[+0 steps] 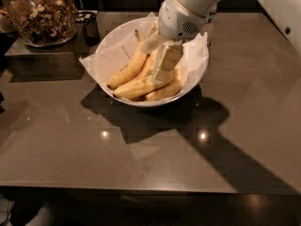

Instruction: Pick banana from white bowl

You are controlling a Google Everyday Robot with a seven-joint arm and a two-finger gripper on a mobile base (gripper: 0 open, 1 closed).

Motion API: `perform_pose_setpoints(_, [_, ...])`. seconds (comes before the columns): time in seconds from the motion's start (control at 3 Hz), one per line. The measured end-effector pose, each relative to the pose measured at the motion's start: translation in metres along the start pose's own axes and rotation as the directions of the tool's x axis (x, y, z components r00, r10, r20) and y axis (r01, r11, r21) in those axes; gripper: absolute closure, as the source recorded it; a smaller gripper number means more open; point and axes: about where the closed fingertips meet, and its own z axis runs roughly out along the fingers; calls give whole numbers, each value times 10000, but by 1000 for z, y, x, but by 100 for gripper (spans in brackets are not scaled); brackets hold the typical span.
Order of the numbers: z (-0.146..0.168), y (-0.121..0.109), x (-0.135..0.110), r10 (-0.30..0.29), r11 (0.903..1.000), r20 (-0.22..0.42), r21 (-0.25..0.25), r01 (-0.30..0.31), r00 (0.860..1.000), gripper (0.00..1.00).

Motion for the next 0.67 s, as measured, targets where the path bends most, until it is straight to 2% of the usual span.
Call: perform_pose_setpoints(0.67, [37, -6, 7, 134, 9978, 795, -660, -82, 9967, 31])
